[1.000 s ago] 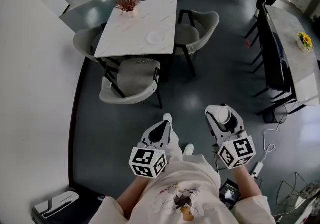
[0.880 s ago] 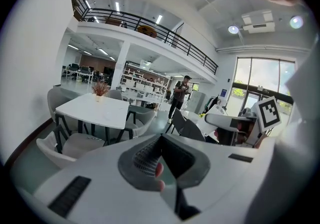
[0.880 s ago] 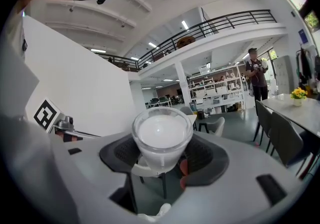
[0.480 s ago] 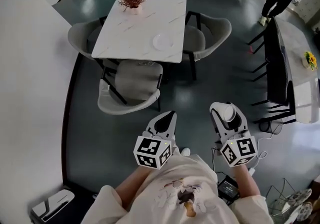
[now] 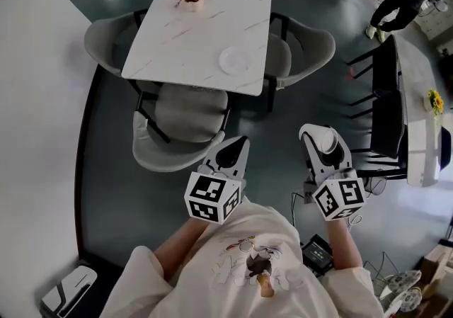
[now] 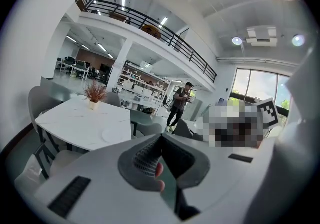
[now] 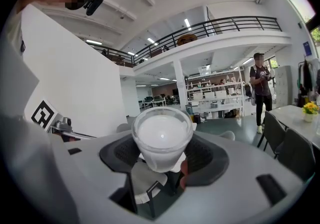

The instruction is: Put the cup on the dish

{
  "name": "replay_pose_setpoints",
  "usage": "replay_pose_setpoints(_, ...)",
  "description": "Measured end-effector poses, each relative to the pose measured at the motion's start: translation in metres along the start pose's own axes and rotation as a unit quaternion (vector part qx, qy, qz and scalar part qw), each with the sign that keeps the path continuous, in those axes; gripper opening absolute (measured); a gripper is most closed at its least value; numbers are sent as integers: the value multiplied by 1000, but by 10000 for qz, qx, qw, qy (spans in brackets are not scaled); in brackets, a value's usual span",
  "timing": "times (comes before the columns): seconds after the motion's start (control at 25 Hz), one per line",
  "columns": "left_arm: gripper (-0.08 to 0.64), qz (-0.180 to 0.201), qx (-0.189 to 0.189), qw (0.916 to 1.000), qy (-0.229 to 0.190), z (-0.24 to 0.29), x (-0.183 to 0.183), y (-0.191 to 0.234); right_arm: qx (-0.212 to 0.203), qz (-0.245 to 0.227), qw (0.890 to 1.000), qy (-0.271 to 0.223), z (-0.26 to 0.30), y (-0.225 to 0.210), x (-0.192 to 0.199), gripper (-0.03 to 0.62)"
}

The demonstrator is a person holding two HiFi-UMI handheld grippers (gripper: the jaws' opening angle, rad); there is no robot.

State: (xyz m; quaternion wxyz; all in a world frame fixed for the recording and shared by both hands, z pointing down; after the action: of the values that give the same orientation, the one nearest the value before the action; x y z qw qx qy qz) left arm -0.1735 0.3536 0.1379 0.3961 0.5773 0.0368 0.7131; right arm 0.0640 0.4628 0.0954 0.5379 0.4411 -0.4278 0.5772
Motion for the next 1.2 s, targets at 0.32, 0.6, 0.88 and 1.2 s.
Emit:
replay_pose_setpoints(0.32,3,-102,97,9999,71,17,-26,48,137,-87,9998,92,48,9,-12,262)
replay_pose_setpoints(0.6,3,-202,120,9997,106,25,-38,71,215,-87,9995,205,69,16,-18,262)
replay_pose_setpoints(0.88,3,-236,77,9997,47,35,-47,80,43,-204,9989,411,91,17,-15,262)
replay_pose_setpoints(1.2,3,-468,-298,9985,15,66,-56,85,-292,-80,9986,434,137,-20,-20,262)
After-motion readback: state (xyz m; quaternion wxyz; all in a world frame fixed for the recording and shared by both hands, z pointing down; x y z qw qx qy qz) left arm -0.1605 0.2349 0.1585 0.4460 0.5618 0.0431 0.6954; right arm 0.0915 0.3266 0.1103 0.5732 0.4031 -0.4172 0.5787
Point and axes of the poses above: the fingertips, and each gripper's own axes: z forward along the fingers, y to its left, x out of its underside, the point moved 10 cm from there along -z, backward along the fingers, and after that the axes turned 8 degrees about -z, right-handed, at the moved point
